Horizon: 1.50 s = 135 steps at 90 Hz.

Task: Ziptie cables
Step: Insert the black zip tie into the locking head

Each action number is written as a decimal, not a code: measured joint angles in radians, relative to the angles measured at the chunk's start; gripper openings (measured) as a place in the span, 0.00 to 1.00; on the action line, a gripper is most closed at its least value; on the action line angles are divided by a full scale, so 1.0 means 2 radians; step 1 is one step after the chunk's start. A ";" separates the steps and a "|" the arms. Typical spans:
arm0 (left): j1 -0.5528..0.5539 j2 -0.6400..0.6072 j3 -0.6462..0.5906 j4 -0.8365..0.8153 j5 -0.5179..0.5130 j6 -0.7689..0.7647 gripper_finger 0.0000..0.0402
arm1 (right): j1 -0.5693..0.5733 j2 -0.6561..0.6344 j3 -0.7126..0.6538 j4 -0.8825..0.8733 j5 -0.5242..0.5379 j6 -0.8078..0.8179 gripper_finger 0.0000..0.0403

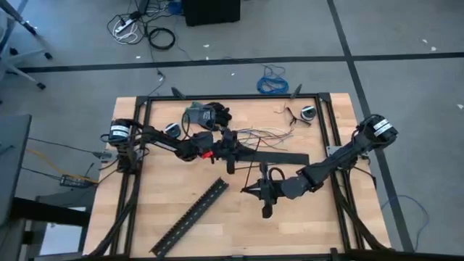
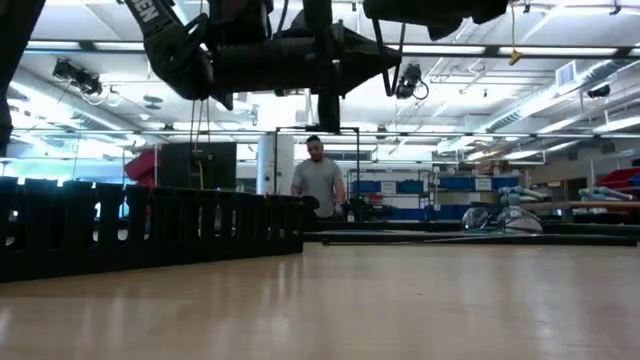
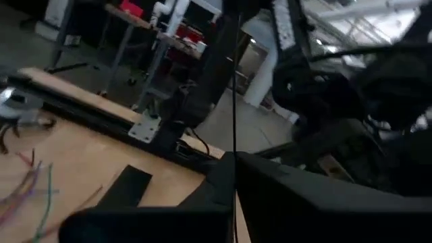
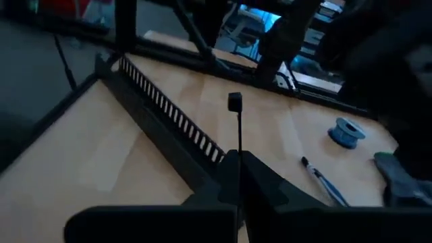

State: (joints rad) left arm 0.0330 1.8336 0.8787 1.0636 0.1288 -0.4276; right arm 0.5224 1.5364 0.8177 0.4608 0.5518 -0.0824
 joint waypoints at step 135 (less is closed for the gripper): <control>-0.105 -0.076 -0.083 -0.111 -0.230 0.292 0.00 | 0.019 -0.009 0.000 -0.039 0.160 0.121 0.00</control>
State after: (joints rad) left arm -0.1779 1.6814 0.7136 0.8409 -0.3322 0.1570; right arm 0.5613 1.5185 0.8181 0.3824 0.8724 0.1602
